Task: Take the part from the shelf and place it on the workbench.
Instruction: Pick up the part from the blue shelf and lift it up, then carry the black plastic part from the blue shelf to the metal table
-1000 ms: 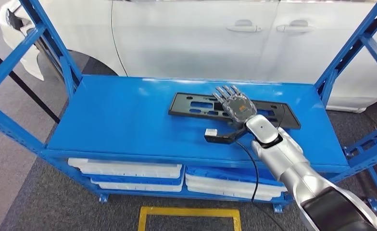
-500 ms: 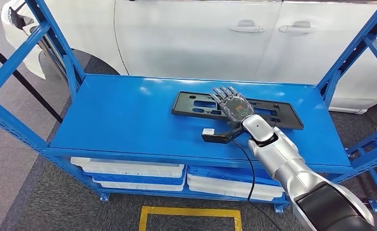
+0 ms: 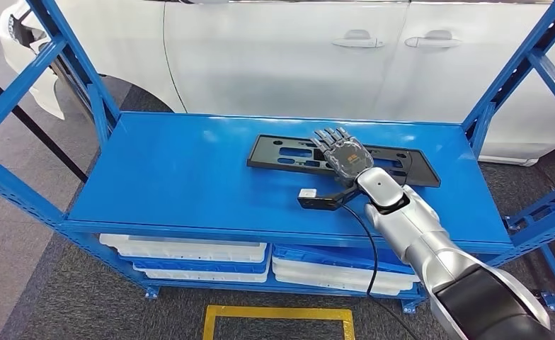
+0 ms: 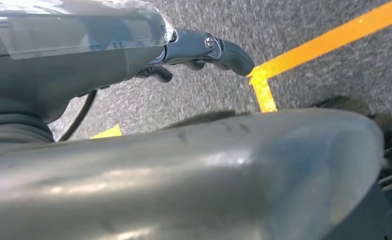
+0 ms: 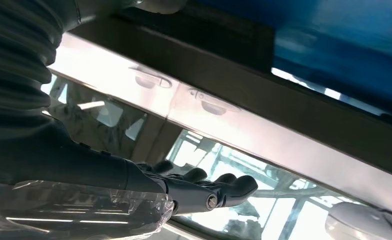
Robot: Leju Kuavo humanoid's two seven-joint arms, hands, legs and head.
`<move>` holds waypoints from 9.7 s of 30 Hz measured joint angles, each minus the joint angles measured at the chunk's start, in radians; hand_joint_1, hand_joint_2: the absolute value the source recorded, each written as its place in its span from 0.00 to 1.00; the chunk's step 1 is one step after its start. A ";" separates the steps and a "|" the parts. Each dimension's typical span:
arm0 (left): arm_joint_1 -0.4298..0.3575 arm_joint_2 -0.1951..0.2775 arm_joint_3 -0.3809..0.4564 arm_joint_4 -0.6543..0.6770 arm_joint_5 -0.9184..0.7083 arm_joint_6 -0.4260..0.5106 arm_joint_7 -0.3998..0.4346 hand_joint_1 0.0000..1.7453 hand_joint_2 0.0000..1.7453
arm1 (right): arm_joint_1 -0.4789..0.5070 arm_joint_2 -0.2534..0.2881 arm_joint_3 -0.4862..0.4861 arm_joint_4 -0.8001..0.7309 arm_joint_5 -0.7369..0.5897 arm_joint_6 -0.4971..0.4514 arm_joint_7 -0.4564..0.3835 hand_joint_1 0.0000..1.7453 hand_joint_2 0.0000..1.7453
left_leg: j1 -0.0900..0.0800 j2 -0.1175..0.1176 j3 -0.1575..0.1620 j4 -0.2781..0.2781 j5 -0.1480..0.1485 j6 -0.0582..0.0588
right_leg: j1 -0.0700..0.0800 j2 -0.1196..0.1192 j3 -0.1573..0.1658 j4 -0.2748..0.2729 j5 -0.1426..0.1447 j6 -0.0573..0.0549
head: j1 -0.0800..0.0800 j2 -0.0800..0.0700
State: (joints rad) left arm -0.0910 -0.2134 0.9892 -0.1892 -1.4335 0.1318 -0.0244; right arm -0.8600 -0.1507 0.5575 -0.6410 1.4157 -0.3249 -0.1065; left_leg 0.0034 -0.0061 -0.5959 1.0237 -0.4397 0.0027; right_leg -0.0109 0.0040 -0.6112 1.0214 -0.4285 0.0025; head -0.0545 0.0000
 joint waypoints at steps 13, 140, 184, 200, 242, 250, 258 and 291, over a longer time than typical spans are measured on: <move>-0.005 0.004 0.000 0.000 0.011 0.013 0.003 0.00 0.00 | -0.148 0.028 0.013 0.191 -0.007 -0.032 -0.055 1.00 1.00 | 0.000 -0.002 -0.001 -0.008 0.013 0.024 | -0.004 -0.004 -0.039 0.080 -0.017 0.031 | 0.000 0.000; -0.034 -0.013 0.007 0.000 0.039 0.045 -0.035 0.00 1.00 | 0.630 -0.043 -0.324 -1.167 -1.432 0.597 -0.379 1.00 1.00 | -0.007 0.006 -0.062 -0.005 0.077 -0.002 | -0.005 -0.005 0.095 -0.010 -0.074 0.003 | -0.001 0.000; -0.012 -0.005 0.009 0.000 0.041 0.066 -0.032 0.00 1.00 | 0.668 -0.044 -0.329 -1.170 -1.485 0.580 -0.377 1.00 1.00 | -0.002 -0.064 0.115 -0.040 -0.062 -0.002 | -0.008 0.086 -0.001 -0.020 0.029 0.011 | -0.002 0.000; -0.002 0.000 0.011 0.000 0.045 0.071 -0.034 0.00 1.00 | 0.704 -0.044 -0.337 -1.180 -1.493 0.593 -0.378 1.00 1.00 | -0.016 0.110 0.089 -0.036 -0.049 0.004 | 0.010 -0.060 0.020 -0.010 -0.007 -0.005 | -0.002 0.000; -0.012 0.004 0.006 0.000 0.006 0.052 -0.005 0.00 1.00 | 0.826 -0.044 -0.406 -1.286 -1.469 0.542 -0.392 1.00 1.00 | 0.003 -0.037 0.059 0.064 -0.074 -0.013 | 0.001 0.083 0.003 0.002 0.004 -0.024 | -0.001 0.000; -0.008 -0.003 0.005 0.000 0.003 0.053 -0.002 0.00 1.00 | 0.839 -0.047 -0.427 -1.304 -1.463 0.539 -0.393 1.00 1.00 | 0.008 -0.012 0.092 -0.037 -0.048 0.022 | 0.000 0.034 -0.072 0.104 -0.039 0.022 | -0.001 0.000; -0.004 -0.001 0.005 0.000 0.012 0.067 -0.024 0.00 1.00 | 0.832 -0.051 -0.429 -1.306 -1.471 0.559 -0.379 1.00 1.00 | -0.002 0.084 0.099 -0.035 -0.061 0.012 | -0.002 -0.059 -0.016 0.047 -0.009 0.021 | -0.001 0.000; -0.004 0.028 -0.014 0.000 -0.008 0.088 -0.033 0.00 1.00 | 0.834 -0.013 -0.471 -1.282 -1.520 0.595 -0.356 1.00 1.00 | -0.009 0.105 0.094 -0.039 -0.059 0.001 | 0.004 -0.058 0.003 -0.003 -0.008 0.004 | -0.001 0.000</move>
State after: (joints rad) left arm -0.0955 -0.1854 0.9753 -0.1888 -1.4414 0.2202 -0.0571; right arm -0.0261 -0.1640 0.0866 -1.9228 -0.1043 0.2699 -0.4622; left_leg -0.0060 0.0985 -0.5022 0.9849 -0.4988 0.0038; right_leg -0.0066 -0.0536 -0.6084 1.0186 -0.4365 0.0068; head -0.0552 0.0000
